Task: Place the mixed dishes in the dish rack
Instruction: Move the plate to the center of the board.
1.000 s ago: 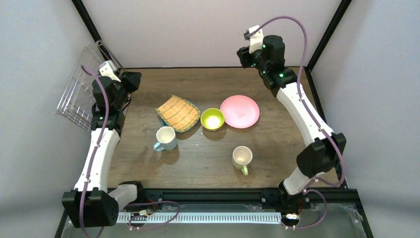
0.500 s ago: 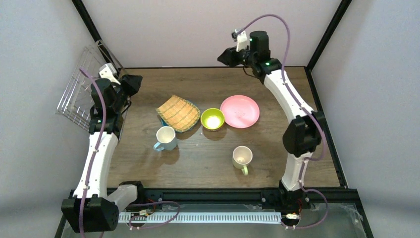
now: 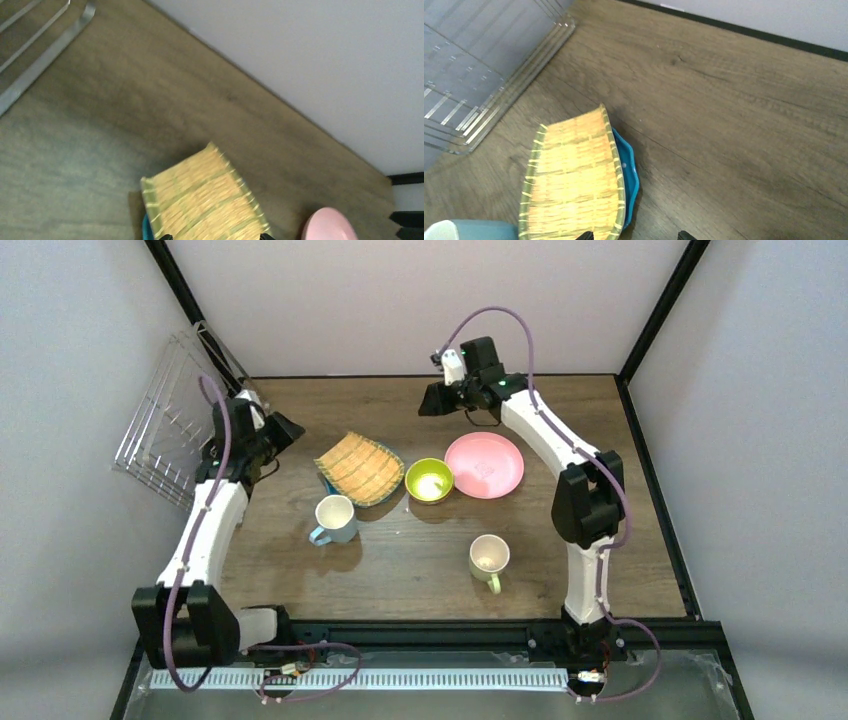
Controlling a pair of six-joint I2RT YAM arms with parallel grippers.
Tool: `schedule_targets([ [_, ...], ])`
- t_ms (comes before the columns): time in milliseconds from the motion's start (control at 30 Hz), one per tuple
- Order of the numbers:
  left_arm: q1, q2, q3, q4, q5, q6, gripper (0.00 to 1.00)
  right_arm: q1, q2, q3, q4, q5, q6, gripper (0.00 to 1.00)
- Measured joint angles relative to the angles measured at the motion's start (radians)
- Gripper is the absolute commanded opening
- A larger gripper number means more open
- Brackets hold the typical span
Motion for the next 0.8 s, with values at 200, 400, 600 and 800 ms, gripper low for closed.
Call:
schedule_targets([
  [200,0.0,0.089,-0.008,-0.081,0.016,0.006,1.0,0.034,0.0,-0.063,-0.043,0.158,-0.011,0.95],
  [400,0.0,0.115,-0.016,-0.104,0.024,0.007,1.0,0.018,0.0,-0.076,-0.098,0.278,-0.007,0.92],
  [600,0.0,0.161,-0.043,-0.09,0.058,-0.003,1.0,0.019,0.01,-0.076,-0.119,0.306,-0.006,0.87],
  [800,0.0,0.203,-0.091,-0.063,0.093,-0.032,1.0,0.019,0.078,-0.075,-0.134,0.304,-0.002,0.77],
])
